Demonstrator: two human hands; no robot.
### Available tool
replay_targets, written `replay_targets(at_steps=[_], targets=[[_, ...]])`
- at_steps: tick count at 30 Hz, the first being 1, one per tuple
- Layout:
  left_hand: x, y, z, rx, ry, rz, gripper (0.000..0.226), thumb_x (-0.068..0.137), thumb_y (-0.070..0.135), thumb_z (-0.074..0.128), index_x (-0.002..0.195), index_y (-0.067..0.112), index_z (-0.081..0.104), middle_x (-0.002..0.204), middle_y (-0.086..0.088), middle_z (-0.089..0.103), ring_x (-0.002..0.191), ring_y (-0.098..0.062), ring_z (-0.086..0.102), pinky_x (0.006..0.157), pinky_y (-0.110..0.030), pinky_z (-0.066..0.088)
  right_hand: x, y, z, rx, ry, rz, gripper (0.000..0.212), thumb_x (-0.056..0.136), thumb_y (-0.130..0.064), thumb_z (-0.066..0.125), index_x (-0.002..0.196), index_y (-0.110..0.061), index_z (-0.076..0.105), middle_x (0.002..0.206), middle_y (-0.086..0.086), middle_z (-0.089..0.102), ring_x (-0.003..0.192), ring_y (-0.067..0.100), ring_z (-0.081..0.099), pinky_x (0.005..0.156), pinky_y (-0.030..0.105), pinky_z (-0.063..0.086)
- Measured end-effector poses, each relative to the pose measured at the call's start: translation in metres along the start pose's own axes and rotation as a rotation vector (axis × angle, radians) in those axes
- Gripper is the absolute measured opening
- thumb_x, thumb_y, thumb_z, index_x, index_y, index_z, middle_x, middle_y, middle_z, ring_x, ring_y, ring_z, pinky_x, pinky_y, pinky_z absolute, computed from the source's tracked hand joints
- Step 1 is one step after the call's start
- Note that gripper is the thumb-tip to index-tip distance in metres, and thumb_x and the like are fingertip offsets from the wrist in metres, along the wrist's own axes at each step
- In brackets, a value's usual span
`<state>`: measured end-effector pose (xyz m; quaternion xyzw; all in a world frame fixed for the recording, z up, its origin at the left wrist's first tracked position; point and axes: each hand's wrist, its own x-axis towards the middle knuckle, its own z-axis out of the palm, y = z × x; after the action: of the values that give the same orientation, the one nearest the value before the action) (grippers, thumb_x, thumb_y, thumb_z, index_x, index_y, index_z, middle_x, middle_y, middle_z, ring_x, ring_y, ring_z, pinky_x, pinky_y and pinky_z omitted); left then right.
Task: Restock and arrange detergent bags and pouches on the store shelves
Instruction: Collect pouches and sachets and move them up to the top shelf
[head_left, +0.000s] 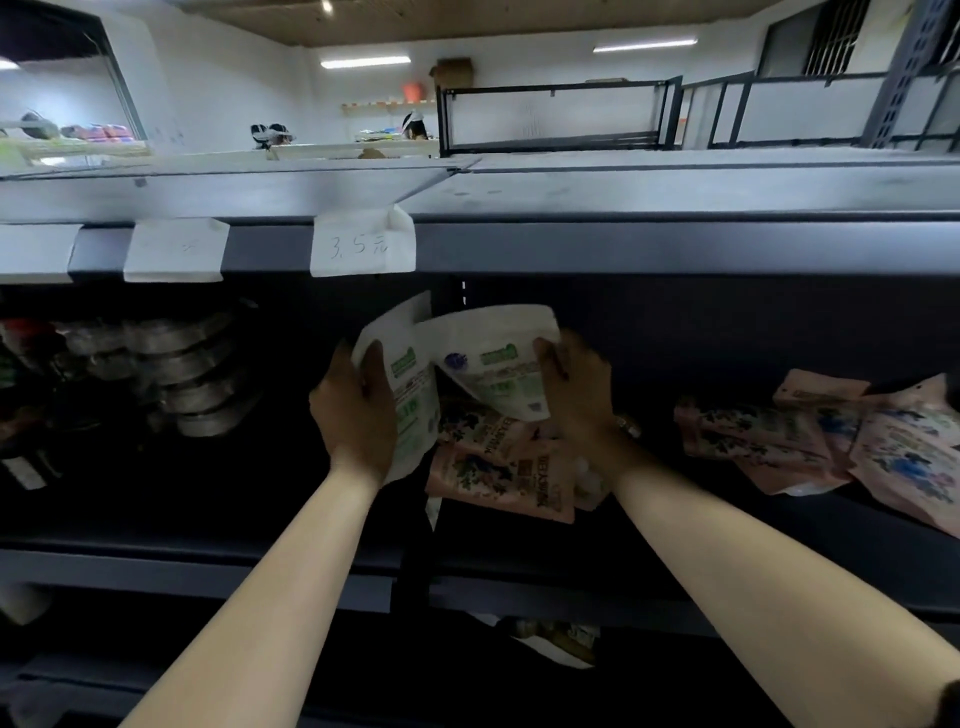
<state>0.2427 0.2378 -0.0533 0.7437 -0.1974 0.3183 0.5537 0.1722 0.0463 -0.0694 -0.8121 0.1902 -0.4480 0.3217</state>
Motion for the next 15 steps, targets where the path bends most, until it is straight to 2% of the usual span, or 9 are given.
replay_targets(at_steps=[3,6,9,12,14,15], targets=[[-0.011,0.02,0.004,0.045,0.035,0.004,0.03,0.099,0.029,0.048,0.102,0.001,0.06,0.087,-0.015,0.068,0.078,-0.032,0.064,0.063,-0.025,0.038,-0.002,0.001,-0.026,0.108,0.085,0.056,0.023,0.1,-0.02,0.047,0.11,-0.002,0.057,0.092,-0.002,0.057,0.077,0.008,0.055,0.052,-0.003,0.035],[-0.026,0.045,0.007,0.036,0.035,0.029,0.03,0.098,0.03,0.049,0.098,0.003,0.062,0.086,-0.014,0.069,0.08,-0.034,0.065,0.063,-0.027,0.039,-0.007,0.004,-0.059,0.156,0.135,0.087,0.024,0.1,-0.021,0.045,0.115,-0.005,0.056,0.097,-0.005,0.058,0.084,0.01,0.058,0.057,0.001,0.038],[-0.045,0.072,0.009,0.029,0.04,0.082,0.027,0.097,0.025,0.053,0.097,0.002,0.065,0.087,-0.015,0.07,0.081,-0.033,0.066,0.063,-0.023,0.039,-0.012,0.012,-0.094,0.07,0.186,0.077,0.025,0.101,-0.021,0.045,0.115,-0.005,0.057,0.102,0.005,0.066,0.093,0.024,0.064,0.07,0.017,0.042],[-0.065,0.097,0.012,0.024,0.011,0.071,0.031,0.097,0.029,0.052,0.101,0.001,0.065,0.086,-0.017,0.07,0.078,-0.037,0.066,0.065,-0.032,0.049,-0.019,0.019,-0.127,0.001,0.234,0.08,0.029,0.101,-0.024,0.044,0.118,-0.004,0.055,0.106,0.016,0.068,0.092,0.035,0.066,0.074,0.034,0.051],[-0.08,0.111,0.013,0.019,-0.052,0.085,0.032,0.096,0.031,0.049,0.097,0.002,0.063,0.078,-0.014,0.068,0.069,-0.034,0.065,0.059,-0.039,0.053,-0.026,0.023,-0.148,-0.045,0.249,0.06,0.029,0.101,-0.024,0.044,0.117,-0.003,0.054,0.103,0.019,0.068,0.088,0.038,0.066,0.072,0.04,0.054],[-0.086,0.117,0.015,0.027,-0.078,0.1,0.03,0.095,0.029,0.049,0.092,0.002,0.062,0.072,-0.011,0.066,0.062,-0.032,0.064,0.053,-0.037,0.05,-0.029,0.026,-0.158,-0.066,0.243,0.057,0.029,0.101,-0.025,0.043,0.116,-0.003,0.054,0.101,0.019,0.068,0.086,0.039,0.066,0.071,0.041,0.054]])
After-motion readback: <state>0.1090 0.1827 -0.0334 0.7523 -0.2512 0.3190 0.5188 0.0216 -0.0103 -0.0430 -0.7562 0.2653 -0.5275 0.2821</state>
